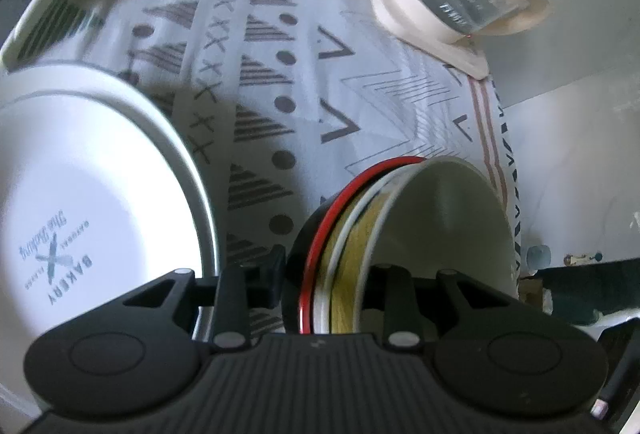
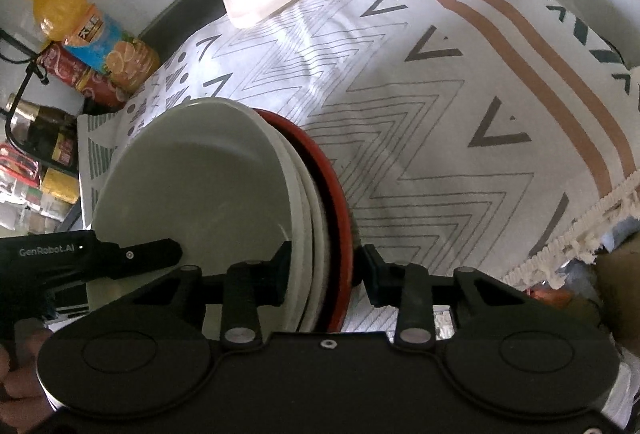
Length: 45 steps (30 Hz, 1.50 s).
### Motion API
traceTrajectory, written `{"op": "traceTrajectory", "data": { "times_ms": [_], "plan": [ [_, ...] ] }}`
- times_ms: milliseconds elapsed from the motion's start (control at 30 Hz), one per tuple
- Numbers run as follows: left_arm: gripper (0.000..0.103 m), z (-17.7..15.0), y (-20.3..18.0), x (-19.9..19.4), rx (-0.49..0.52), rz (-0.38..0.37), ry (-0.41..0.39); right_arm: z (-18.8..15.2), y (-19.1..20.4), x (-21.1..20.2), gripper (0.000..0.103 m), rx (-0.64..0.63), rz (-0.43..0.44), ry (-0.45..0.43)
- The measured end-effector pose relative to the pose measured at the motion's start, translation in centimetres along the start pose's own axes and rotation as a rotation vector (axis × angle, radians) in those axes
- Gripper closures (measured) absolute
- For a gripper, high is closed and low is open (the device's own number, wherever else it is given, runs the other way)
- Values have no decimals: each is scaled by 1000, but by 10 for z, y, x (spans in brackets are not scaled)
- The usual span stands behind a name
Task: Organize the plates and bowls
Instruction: 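Close both tools on the red bowl rim, then lift the bowl stack with both tools and lower it onto the plates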
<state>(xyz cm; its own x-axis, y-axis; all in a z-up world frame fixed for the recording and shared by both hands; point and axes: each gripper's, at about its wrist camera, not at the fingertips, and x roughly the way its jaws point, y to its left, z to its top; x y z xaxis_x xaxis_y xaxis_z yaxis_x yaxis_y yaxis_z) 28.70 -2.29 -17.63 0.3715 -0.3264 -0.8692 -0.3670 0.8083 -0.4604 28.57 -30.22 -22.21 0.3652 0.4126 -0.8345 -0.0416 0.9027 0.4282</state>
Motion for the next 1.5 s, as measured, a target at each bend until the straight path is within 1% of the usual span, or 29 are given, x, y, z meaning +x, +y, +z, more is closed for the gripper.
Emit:
{"op": "traceTrajectory", "data": {
  "times_ms": [200, 333, 467, 633, 800, 1033, 1500],
  "plan": [
    [73, 0, -1, -8, 16, -1, -19, -2, 1, -5, 70, 9, 18, -18],
    [73, 2, 1, -18, 5, -19, -36, 0, 8, -14, 70, -13, 25, -53],
    [73, 5, 2, -33, 9, -33, -72, 5, 20, -21, 70, -38, 25, -80],
    [73, 10, 8, -54, -13, -56, -104, 8, 34, -30, 70, -52, 42, -106],
    [73, 12, 14, -75, -18, -58, -137, 6, 49, -37, 70, -72, 63, -123],
    [73, 11, 38, -98, -49, -54, -163, -1, 76, -38, 70, -109, 77, -123],
    [73, 0, 93, -134, -120, -39, -219, -27, 131, -30, 70, -178, 108, -86]
  ]
}}
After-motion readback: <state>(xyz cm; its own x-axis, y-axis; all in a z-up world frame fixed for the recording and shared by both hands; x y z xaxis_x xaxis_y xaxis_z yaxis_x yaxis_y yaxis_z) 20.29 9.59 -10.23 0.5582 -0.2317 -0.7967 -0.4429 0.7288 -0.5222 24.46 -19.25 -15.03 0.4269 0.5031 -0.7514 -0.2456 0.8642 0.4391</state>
